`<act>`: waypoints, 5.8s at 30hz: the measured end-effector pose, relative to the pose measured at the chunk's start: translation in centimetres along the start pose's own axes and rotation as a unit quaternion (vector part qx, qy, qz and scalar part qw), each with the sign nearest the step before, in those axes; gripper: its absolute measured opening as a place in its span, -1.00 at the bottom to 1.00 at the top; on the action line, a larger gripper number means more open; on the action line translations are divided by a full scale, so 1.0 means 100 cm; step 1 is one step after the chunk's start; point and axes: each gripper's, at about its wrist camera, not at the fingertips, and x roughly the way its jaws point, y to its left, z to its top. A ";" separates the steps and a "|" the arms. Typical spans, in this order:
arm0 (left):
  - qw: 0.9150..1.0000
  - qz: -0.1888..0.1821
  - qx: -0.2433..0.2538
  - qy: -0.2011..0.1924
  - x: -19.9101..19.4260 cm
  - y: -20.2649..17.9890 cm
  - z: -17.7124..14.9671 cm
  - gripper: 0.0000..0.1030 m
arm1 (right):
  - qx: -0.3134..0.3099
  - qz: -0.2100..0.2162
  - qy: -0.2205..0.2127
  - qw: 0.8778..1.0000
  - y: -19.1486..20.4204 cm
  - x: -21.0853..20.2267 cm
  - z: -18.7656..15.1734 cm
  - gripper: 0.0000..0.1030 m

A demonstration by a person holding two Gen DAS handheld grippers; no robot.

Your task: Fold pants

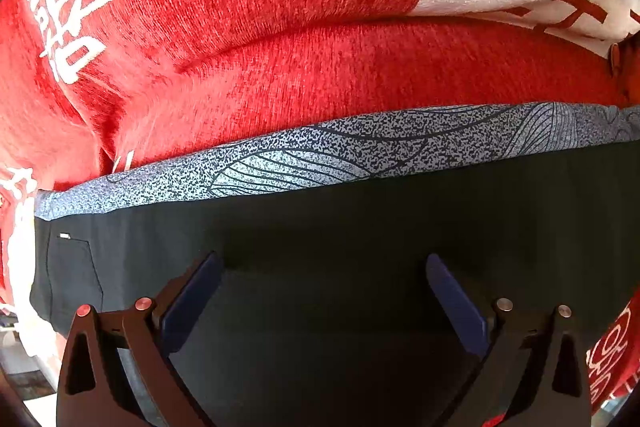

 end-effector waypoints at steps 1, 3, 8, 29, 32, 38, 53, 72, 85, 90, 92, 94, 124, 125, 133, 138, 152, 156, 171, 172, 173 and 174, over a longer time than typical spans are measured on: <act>1.000 0.000 -0.001 0.001 0.000 -0.001 0.000 1.00 | 0.012 -0.004 -0.002 1.000 -0.004 -0.006 -0.001 -0.32; 1.000 0.000 -0.003 0.003 -0.004 0.000 0.001 1.00 | 0.020 0.001 0.001 1.000 -0.010 -0.016 -0.007 -0.32; 1.000 -0.016 -0.009 0.001 -0.023 0.002 -0.005 1.00 | -0.013 0.040 0.022 0.999 0.008 -0.035 -0.033 -0.32; 0.998 0.015 -0.054 -0.034 -0.015 0.035 0.047 1.00 | -0.180 0.091 0.029 0.979 0.161 0.024 -0.010 -0.32; 0.996 0.037 -0.067 -0.040 -0.024 0.072 0.032 1.00 | -0.194 0.099 0.037 0.975 0.147 0.005 -0.025 -0.26; 0.991 0.087 -0.105 0.001 0.005 0.149 0.017 1.00 | -0.227 0.095 0.063 0.967 0.143 0.000 -0.071 -0.23; 0.999 0.029 -0.041 0.007 -0.033 0.138 -0.037 1.00 | -0.227 0.088 0.069 0.967 0.144 -0.023 -0.102 -0.07; 0.996 0.044 -0.064 0.037 -0.032 0.130 -0.101 1.00 | -0.192 0.075 0.095 0.974 0.140 -0.007 -0.137 0.09; 0.999 0.025 -0.012 0.034 -0.063 0.057 -0.074 1.00 | -0.165 0.080 0.100 0.978 0.117 -0.015 -0.143 0.09; 0.999 0.016 0.007 0.029 -0.063 0.045 -0.065 1.00 | -0.146 0.077 0.101 0.981 0.097 -0.019 -0.140 0.10; 0.999 0.013 0.013 0.029 -0.064 0.037 -0.063 1.00 | -0.137 0.077 0.101 0.982 0.088 -0.020 -0.138 0.10; 0.999 0.010 0.018 0.029 -0.068 0.028 -0.061 1.00 | -0.128 0.075 0.102 0.984 0.079 -0.020 -0.138 0.10; 0.998 -0.058 0.020 0.004 -0.053 -0.083 -0.022 1.00 | 0.186 0.325 -0.002 0.927 -0.086 0.003 -0.061 0.26; 0.998 -0.057 0.024 0.001 -0.053 -0.084 -0.023 1.00 | 0.186 0.330 -0.010 0.926 -0.084 0.004 -0.059 0.26; 0.998 -0.044 0.033 -0.007 -0.053 -0.092 -0.023 1.00 | 0.173 0.319 -0.057 0.930 -0.060 0.012 -0.032 0.27; 0.997 -0.045 0.050 -0.027 -0.078 -0.104 -0.016 0.59 | 0.194 0.269 -0.026 0.943 -0.055 0.013 -0.024 -0.69; 0.986 -0.134 0.059 -0.081 -0.068 -0.146 -0.031 0.60 | -0.016 0.224 -0.085 0.971 0.010 -0.062 -0.022 -0.75; 0.982 -0.158 0.079 -0.069 -0.071 -0.136 -0.030 0.60 | -0.082 0.201 -0.102 0.971 0.041 -0.082 -0.029 -0.75; 0.996 -0.043 -0.069 -0.047 -0.079 0.134 -0.044 0.86 | -0.399 0.057 -0.113 0.908 0.233 -0.084 -0.159 -0.66; 0.995 -0.036 -0.081 -0.046 -0.076 0.149 -0.046 0.86 | -0.416 0.045 -0.105 0.902 0.244 -0.073 -0.175 -0.65; 0.994 -0.031 -0.091 -0.043 -0.073 0.161 -0.047 0.86 | -0.434 0.031 -0.096 0.895 0.256 -0.059 -0.192 -0.63; 0.993 -0.025 -0.105 -0.040 -0.069 0.177 -0.049 0.86 | -0.449 0.016 -0.092 0.889 0.263 -0.048 -0.205 -0.61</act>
